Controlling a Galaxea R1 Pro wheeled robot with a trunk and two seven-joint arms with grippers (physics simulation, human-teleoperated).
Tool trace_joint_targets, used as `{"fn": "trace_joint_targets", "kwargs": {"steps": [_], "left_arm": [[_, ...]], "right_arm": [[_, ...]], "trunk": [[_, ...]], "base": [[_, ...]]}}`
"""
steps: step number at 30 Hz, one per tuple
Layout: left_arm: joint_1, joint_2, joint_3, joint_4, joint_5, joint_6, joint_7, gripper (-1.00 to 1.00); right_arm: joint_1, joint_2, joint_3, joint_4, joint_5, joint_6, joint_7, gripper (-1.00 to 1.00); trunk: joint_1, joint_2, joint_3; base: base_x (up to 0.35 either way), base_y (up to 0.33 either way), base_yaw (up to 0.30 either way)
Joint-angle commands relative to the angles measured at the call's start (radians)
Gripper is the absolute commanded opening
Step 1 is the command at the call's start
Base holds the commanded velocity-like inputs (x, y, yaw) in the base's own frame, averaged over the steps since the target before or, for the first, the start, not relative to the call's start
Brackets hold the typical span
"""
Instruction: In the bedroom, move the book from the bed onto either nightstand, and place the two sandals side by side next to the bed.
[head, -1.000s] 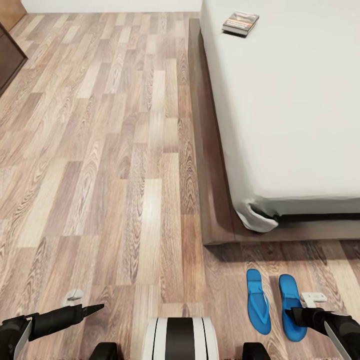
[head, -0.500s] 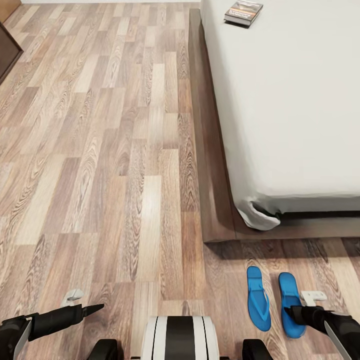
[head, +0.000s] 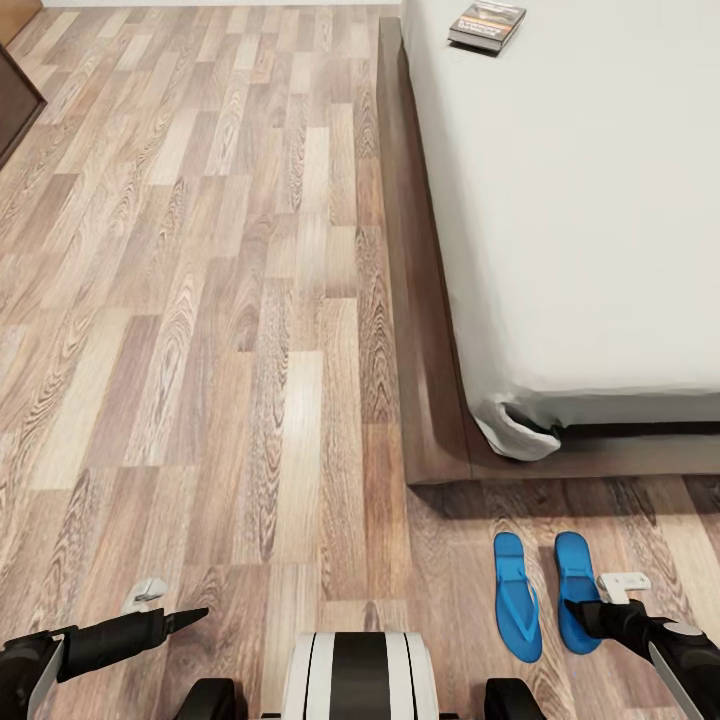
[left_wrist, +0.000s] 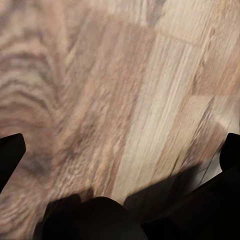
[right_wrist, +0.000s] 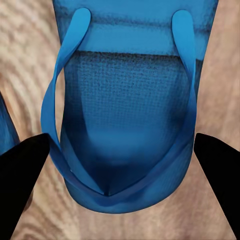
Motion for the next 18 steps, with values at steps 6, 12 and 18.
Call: {"fn": "trace_joint_targets", "kwargs": {"steps": [6, 12, 18], "left_arm": [[-0.001, -0.001, 0.008, -0.001, -0.010, 0.010, -0.007, 1.00], [-0.001, -0.001, 0.008, -0.001, -0.010, 0.010, -0.007, 1.00], [-0.001, -0.001, 0.008, -0.001, -0.009, 0.010, -0.007, 1.00]], "right_arm": [[0.000, 0.000, 0.000, 0.000, -0.010, 0.012, 0.002, -1.00], [0.000, 0.000, 0.000, 0.000, -0.010, 0.013, 0.002, -1.00], [0.000, 0.000, 0.000, 0.000, -0.010, 0.012, 0.002, -1.00]], "trunk": [[0.002, -0.001, -0.020], [0.003, -0.002, -0.028], [0.003, -0.002, -0.028]], "base": [[0.000, 0.000, 0.000], [0.000, 0.000, 0.000], [0.000, 0.000, 0.000]]}}
